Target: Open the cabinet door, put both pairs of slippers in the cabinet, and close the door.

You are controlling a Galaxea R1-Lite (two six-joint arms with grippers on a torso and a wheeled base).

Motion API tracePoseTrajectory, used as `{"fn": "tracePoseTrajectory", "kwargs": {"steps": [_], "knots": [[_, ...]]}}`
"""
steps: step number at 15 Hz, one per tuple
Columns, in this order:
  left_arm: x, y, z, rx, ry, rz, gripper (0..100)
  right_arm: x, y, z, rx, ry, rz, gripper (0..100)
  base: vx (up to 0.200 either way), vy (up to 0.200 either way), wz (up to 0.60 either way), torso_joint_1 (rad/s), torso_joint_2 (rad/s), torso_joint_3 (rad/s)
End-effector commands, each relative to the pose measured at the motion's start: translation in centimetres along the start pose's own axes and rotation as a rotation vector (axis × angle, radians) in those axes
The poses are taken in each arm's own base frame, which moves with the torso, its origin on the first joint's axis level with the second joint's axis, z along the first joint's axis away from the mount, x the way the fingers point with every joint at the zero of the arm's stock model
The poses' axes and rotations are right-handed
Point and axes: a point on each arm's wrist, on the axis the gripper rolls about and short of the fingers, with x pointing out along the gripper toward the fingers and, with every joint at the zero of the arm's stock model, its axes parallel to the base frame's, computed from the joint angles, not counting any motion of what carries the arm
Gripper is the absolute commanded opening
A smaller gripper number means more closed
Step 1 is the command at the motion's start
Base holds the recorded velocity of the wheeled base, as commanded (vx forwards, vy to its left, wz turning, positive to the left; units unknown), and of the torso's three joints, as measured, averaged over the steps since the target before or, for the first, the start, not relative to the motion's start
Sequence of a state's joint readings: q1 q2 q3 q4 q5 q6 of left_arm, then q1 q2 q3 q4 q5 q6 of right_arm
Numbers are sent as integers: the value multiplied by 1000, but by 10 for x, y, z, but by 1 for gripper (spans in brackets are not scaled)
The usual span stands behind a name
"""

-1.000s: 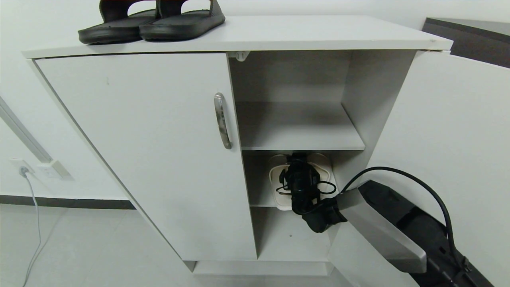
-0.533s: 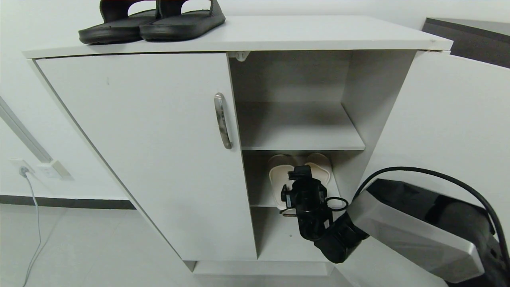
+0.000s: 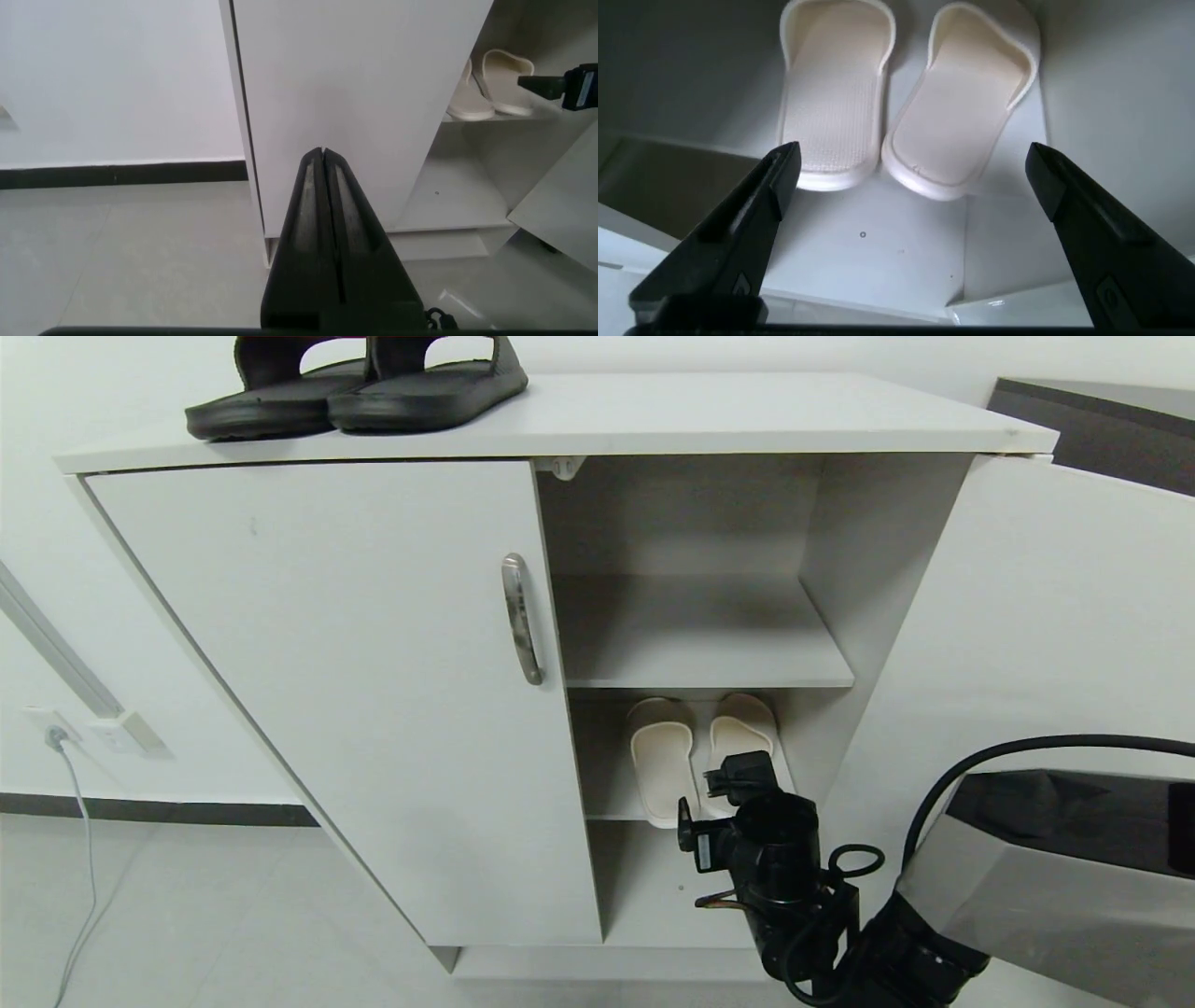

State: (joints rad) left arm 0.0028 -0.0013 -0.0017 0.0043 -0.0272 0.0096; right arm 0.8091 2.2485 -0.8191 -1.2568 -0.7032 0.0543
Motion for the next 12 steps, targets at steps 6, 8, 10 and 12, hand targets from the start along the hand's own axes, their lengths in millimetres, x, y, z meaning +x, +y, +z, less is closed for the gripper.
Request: {"fn": "tracePoseTrajectory", "kwargs": {"steps": [6, 8, 10, 12], "knots": [[0, 0, 0, 0, 2, 0, 0, -3, -1, 4, 5, -6, 5, 100, -100, 0, 0, 3, 1, 1], [0, 0, 0, 0, 2, 0, 0, -3, -1, 4, 4, -5, 5, 100, -200, 0, 0, 0, 5, 7], [0, 0, 0, 1, 2, 0, 0, -4, -2, 2, -1, 1, 6, 100, -100, 0, 0, -1, -1, 4], [0, 0, 0, 1, 2, 0, 0, -5, -3, 0, -5, 5, 7, 100, 0, 0, 0, 0, 0, 0]]}}
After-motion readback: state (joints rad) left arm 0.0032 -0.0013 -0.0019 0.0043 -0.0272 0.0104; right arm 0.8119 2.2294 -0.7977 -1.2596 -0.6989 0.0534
